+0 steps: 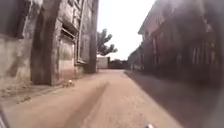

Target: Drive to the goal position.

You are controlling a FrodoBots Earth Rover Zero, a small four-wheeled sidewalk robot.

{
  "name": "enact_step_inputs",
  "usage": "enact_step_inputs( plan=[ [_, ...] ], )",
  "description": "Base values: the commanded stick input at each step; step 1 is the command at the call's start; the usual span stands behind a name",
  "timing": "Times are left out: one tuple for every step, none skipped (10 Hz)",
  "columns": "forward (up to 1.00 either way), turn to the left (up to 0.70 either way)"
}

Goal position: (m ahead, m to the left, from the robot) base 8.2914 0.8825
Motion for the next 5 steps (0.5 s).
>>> enact_step_inputs(
  plan=[
    [0.60,0.00],
    [0.60,0.00],
    [0.60,0.00],
    [0.60,0.00],
    [0.60,0.00]
  ],
)
